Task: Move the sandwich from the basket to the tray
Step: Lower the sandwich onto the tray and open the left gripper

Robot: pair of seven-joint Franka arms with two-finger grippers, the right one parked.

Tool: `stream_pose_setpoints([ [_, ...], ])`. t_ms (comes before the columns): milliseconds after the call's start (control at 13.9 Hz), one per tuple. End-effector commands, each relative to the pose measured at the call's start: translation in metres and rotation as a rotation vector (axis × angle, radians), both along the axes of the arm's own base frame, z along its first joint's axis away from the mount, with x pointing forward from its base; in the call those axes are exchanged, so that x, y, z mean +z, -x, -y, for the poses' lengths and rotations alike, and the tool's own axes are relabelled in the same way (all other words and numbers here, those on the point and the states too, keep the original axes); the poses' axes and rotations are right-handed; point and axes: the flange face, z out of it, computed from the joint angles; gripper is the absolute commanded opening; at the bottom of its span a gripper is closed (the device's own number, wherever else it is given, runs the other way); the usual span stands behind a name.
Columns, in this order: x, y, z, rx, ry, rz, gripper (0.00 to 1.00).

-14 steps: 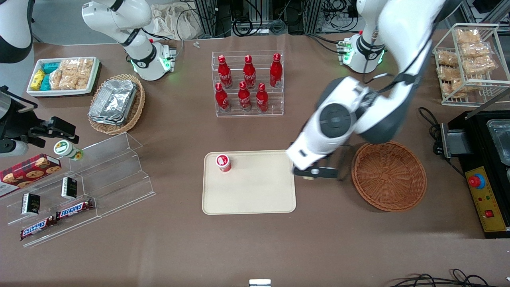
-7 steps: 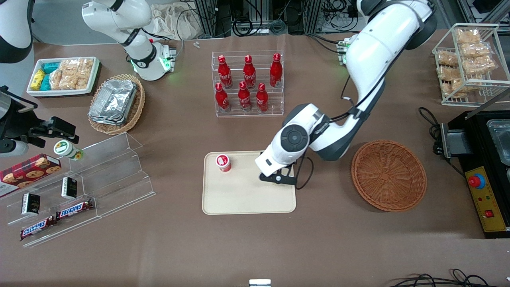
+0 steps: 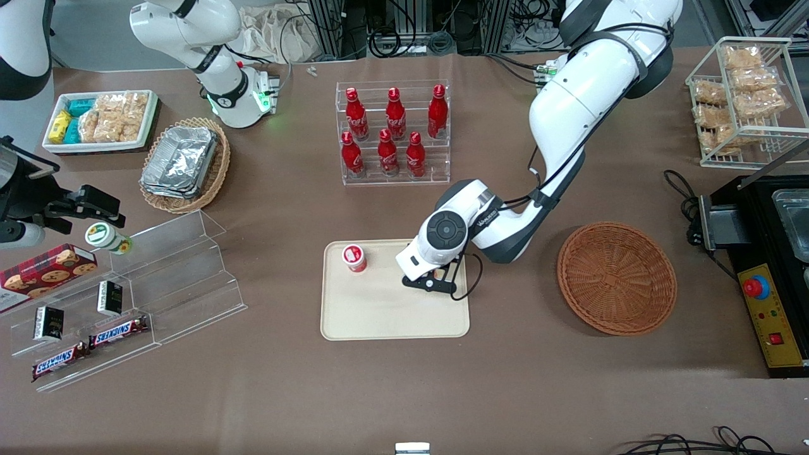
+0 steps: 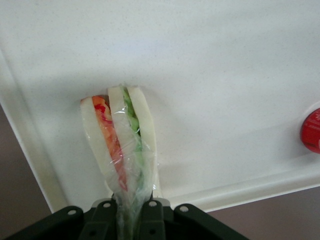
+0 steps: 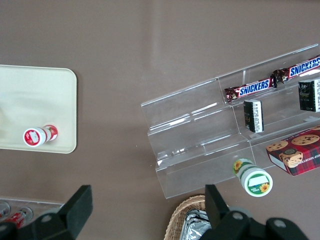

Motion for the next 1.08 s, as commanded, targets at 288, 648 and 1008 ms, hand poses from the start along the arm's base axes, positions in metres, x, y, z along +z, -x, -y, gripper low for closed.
stream_pose_setpoints([
  [288,-0.003,-0.003,0.005,0.068,-0.018,0.025,1.00],
  [648,0.088,-0.022,-0.046,0.080,-0.117,-0.007,1.00],
  [1008,0.207,-0.028,-0.144,-0.011,-0.137,-0.129,1.00],
])
